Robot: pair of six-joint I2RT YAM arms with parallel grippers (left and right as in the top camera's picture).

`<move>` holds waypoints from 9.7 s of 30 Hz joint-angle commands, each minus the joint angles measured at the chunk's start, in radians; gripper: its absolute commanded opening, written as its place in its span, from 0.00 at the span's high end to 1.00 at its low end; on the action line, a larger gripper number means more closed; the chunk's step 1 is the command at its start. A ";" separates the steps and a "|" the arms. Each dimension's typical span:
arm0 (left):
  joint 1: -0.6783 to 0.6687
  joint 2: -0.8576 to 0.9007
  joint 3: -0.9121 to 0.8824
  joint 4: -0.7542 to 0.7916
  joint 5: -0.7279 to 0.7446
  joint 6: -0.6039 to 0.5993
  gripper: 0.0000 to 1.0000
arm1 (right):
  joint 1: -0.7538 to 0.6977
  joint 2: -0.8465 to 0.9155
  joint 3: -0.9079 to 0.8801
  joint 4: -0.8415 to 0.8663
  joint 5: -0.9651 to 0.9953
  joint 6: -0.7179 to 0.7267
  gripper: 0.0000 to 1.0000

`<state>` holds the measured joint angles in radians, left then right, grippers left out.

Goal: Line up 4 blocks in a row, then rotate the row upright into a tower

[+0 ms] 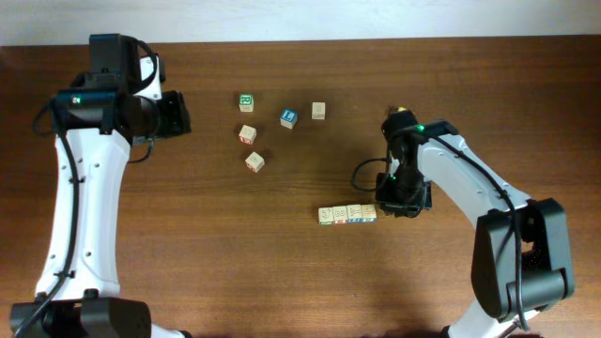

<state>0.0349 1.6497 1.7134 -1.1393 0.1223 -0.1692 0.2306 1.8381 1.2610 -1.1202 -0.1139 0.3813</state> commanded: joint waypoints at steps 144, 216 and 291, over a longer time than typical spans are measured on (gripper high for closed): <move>-0.390 0.251 -0.533 0.369 0.369 -0.097 1.00 | -0.067 0.098 -0.230 0.449 -0.669 -0.135 0.95; -0.408 0.251 -0.533 0.365 0.372 -0.098 1.00 | 0.075 0.001 -0.071 0.328 -0.652 -0.100 0.96; -0.358 0.251 -0.533 0.357 0.286 -0.116 1.00 | 0.282 0.002 0.002 0.388 -0.580 -0.024 0.96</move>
<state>-0.3344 1.9224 1.1683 -0.7906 0.3683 -0.2790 0.4816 1.7943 1.2888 -0.7303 -0.7544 0.3618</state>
